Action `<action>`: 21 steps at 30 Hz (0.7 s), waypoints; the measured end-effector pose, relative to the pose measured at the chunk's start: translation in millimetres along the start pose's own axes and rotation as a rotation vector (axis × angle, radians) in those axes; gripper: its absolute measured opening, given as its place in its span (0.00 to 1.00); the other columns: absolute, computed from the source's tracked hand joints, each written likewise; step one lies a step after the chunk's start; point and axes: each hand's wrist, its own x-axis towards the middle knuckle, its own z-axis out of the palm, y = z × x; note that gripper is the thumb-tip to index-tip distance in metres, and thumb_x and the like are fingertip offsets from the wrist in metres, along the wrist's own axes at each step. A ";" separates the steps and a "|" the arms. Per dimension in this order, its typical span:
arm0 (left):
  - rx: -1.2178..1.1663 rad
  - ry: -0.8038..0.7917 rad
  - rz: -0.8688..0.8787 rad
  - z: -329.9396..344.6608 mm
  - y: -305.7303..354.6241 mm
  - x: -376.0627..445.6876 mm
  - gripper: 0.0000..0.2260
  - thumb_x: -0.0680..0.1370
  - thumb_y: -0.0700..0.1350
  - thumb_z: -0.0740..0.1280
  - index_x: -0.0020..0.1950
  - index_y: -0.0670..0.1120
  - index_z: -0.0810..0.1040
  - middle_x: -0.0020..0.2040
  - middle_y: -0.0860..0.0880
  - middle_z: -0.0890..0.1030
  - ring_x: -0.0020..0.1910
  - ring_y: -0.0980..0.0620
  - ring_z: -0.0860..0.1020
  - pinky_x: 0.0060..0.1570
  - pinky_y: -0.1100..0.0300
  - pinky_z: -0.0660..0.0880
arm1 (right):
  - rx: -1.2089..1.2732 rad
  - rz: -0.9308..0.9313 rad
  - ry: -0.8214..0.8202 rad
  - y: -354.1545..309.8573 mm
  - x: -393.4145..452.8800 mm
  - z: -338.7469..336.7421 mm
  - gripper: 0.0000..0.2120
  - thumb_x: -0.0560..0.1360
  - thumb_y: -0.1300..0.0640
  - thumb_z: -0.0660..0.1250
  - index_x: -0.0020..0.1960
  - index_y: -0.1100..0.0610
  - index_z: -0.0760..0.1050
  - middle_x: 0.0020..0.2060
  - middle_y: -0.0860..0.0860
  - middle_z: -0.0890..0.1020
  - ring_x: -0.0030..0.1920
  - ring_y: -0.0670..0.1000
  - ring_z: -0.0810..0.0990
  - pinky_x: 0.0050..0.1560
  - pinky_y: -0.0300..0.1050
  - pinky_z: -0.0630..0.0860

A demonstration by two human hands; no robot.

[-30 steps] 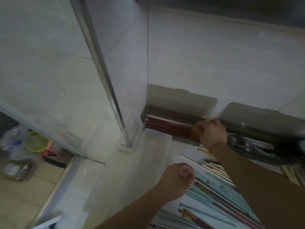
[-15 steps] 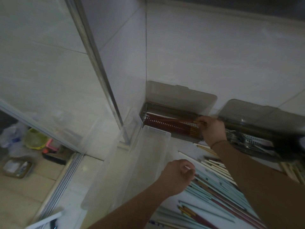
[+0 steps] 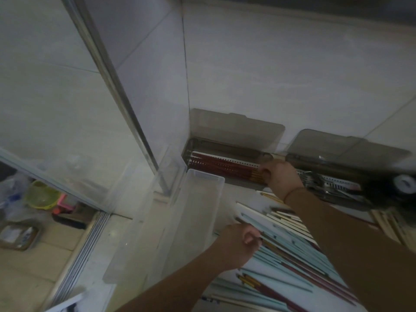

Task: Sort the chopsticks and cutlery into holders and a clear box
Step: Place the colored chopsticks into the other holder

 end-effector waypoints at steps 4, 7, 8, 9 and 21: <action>-0.012 0.000 -0.004 -1.2 1.3 -0.8 0.10 0.79 0.47 0.68 0.58 0.44 0.81 0.53 0.45 0.84 0.52 0.51 0.82 0.56 0.60 0.77 | 0.099 0.092 0.114 -1.8 -1.0 -1.9 0.08 0.74 0.67 0.66 0.46 0.59 0.83 0.45 0.57 0.84 0.46 0.57 0.81 0.54 0.46 0.76; 0.042 0.029 0.014 -1.2 0.3 -1.6 0.10 0.80 0.47 0.68 0.58 0.44 0.81 0.52 0.44 0.83 0.51 0.50 0.81 0.49 0.71 0.70 | 0.151 0.094 0.172 -4.5 1.1 -3.3 0.08 0.72 0.69 0.67 0.42 0.60 0.83 0.43 0.57 0.84 0.45 0.57 0.81 0.52 0.44 0.76; 0.050 0.036 0.022 -0.4 -0.4 -2.4 0.10 0.80 0.46 0.68 0.59 0.43 0.80 0.52 0.43 0.84 0.51 0.50 0.81 0.48 0.74 0.69 | 0.164 0.079 0.172 -5.9 2.1 -3.6 0.08 0.71 0.70 0.67 0.42 0.60 0.83 0.43 0.57 0.84 0.44 0.57 0.82 0.51 0.42 0.74; 0.048 0.038 0.023 0.1 -0.3 -3.2 0.11 0.80 0.46 0.68 0.59 0.42 0.80 0.53 0.43 0.84 0.52 0.50 0.81 0.46 0.76 0.68 | 0.164 0.063 0.157 -7.5 2.5 -3.7 0.08 0.71 0.69 0.68 0.42 0.59 0.83 0.43 0.56 0.84 0.44 0.57 0.82 0.51 0.39 0.72; 0.484 -0.183 0.091 15.4 0.8 -16.6 0.10 0.76 0.45 0.69 0.57 0.50 0.81 0.56 0.48 0.81 0.55 0.49 0.77 0.53 0.61 0.71 | 0.230 -0.025 0.369 2.8 -79.5 0.0 0.05 0.74 0.63 0.67 0.47 0.58 0.81 0.40 0.49 0.78 0.40 0.49 0.75 0.43 0.36 0.69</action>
